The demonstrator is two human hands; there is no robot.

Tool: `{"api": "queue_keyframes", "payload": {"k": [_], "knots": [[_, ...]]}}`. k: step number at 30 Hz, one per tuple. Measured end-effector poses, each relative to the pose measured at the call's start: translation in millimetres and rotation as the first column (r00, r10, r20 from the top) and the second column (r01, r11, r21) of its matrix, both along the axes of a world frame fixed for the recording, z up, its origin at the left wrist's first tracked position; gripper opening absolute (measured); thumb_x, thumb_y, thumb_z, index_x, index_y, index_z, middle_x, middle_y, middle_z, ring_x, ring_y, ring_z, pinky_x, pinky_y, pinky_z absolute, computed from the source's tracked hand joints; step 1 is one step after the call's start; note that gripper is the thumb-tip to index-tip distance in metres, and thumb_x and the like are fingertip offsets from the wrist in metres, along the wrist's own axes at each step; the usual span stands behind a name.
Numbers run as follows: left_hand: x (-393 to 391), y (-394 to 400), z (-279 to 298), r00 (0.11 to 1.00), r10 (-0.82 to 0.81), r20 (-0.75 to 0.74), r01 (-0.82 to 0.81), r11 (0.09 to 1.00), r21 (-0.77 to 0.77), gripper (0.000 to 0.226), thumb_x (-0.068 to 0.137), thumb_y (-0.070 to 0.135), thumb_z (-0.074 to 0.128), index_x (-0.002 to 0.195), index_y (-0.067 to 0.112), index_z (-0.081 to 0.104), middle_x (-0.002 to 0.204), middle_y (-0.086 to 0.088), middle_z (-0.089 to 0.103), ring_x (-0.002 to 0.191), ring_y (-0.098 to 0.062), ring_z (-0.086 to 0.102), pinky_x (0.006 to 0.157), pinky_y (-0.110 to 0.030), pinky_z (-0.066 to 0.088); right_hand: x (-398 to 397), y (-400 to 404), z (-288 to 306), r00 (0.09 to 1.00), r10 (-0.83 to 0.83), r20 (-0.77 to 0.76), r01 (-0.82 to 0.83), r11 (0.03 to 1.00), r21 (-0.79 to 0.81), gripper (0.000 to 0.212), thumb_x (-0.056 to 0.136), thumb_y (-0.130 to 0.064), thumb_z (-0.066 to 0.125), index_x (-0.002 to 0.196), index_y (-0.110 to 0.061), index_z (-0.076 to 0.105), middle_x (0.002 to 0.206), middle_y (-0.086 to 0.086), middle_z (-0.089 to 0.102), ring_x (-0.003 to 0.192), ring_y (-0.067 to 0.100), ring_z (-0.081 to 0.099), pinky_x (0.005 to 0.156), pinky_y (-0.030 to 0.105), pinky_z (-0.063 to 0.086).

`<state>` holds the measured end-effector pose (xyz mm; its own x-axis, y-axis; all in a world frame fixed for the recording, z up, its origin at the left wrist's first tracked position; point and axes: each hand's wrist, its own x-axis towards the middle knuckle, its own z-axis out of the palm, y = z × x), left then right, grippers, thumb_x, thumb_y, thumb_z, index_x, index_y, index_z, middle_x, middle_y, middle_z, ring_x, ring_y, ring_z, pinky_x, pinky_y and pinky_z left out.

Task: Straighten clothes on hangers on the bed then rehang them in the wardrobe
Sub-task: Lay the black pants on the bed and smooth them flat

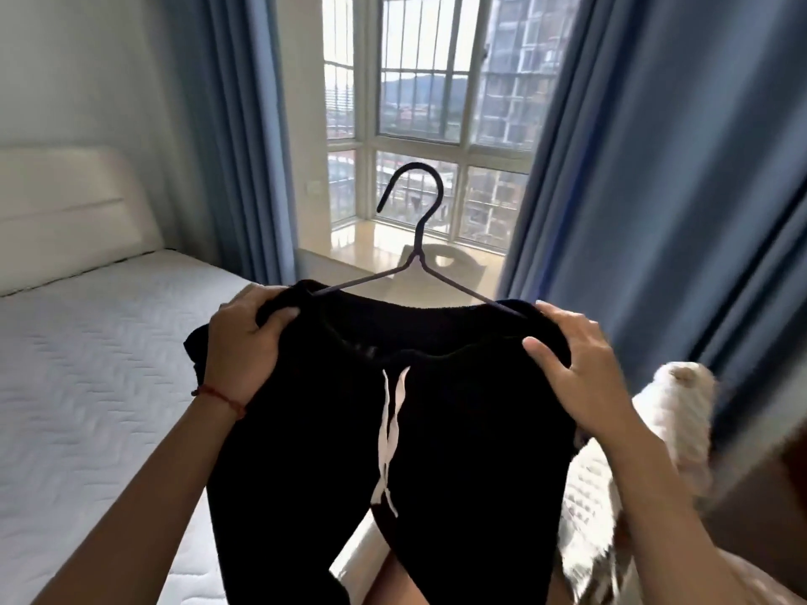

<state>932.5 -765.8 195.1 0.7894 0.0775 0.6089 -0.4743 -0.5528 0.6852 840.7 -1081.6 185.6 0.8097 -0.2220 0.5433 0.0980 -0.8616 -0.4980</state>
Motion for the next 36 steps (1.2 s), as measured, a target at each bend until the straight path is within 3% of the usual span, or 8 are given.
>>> {"api": "queue_keyframes", "payload": {"k": [5,10,19,23,26,30,36], "knots": [[66,-8,-14,0.994,0.104,-0.030,-0.106,0.992,-0.067,0.020,0.083,0.009,0.061,0.101,0.003,0.066,0.094,0.001,0.060,0.091,-0.014,0.054,0.085,-0.023,0.038,116,-13,-11,0.999,-0.004,-0.034,0.002,0.998,-0.069,0.045,0.090,-0.032,0.055,0.132,-0.017,0.047,0.130,0.007,0.053,0.123,0.027,0.044,0.108,0.042,0.029],[148,-21,-39,0.991,0.112,-0.078,-0.122,0.984,-0.133,0.018,0.083,0.009,0.062,0.100,0.004,0.066,0.093,-0.001,0.063,0.089,-0.014,0.056,0.073,0.000,0.037,226,-19,-18,0.999,-0.023,0.030,0.025,0.997,-0.076,0.032,0.090,-0.023,0.057,0.118,-0.007,0.056,0.113,0.016,0.057,0.111,0.034,0.049,0.099,0.042,0.035],[271,-44,-47,0.973,0.174,-0.153,-0.204,0.957,-0.207,0.019,0.085,0.011,0.060,0.103,0.005,0.064,0.096,-0.001,0.062,0.091,-0.014,0.056,0.076,-0.009,0.039,390,-37,-7,0.986,0.081,0.143,-0.074,0.996,-0.052,0.029,0.084,-0.023,0.058,0.105,-0.004,0.062,0.100,0.018,0.062,0.099,0.037,0.055,0.092,0.048,0.041],[323,-54,-52,0.954,0.264,-0.143,-0.290,0.935,-0.205,0.020,0.084,0.012,0.062,0.103,0.005,0.064,0.095,0.001,0.062,0.091,-0.014,0.056,0.083,-0.021,0.043,467,-43,-10,0.975,0.158,0.154,-0.157,0.987,-0.022,0.026,0.084,-0.023,0.059,0.104,-0.007,0.062,0.100,0.016,0.061,0.098,0.036,0.055,0.092,0.044,0.041],[366,-63,-58,0.929,0.345,-0.133,-0.366,0.910,-0.196,0.018,0.084,0.011,0.062,0.100,0.006,0.065,0.093,0.002,0.063,0.090,-0.013,0.057,0.078,-0.011,0.041,532,-47,-19,0.968,0.214,0.130,-0.218,0.976,0.019,0.025,0.084,-0.023,0.059,0.105,-0.009,0.062,0.102,0.014,0.060,0.100,0.035,0.054,0.092,0.041,0.039],[423,-81,-60,0.887,0.453,-0.093,-0.462,0.871,-0.169,0.017,0.083,0.010,0.062,0.100,0.006,0.066,0.092,0.003,0.062,0.088,-0.011,0.057,0.081,-0.010,0.041,619,-53,-30,0.942,0.316,0.111,-0.325,0.943,0.077,0.025,0.085,-0.018,0.062,0.107,-0.006,0.063,0.106,0.016,0.060,0.103,0.034,0.052,0.094,0.039,0.036],[498,-105,-59,0.795,0.603,-0.065,-0.606,0.792,-0.072,0.019,0.082,0.008,0.064,0.099,0.002,0.067,0.091,0.004,0.061,0.088,-0.010,0.056,0.077,0.007,0.034,733,-64,-42,0.890,0.455,0.042,-0.456,0.879,0.140,0.028,0.085,-0.013,0.062,0.111,-0.002,0.061,0.109,0.019,0.059,0.105,0.035,0.052,0.097,0.044,0.036]]}}
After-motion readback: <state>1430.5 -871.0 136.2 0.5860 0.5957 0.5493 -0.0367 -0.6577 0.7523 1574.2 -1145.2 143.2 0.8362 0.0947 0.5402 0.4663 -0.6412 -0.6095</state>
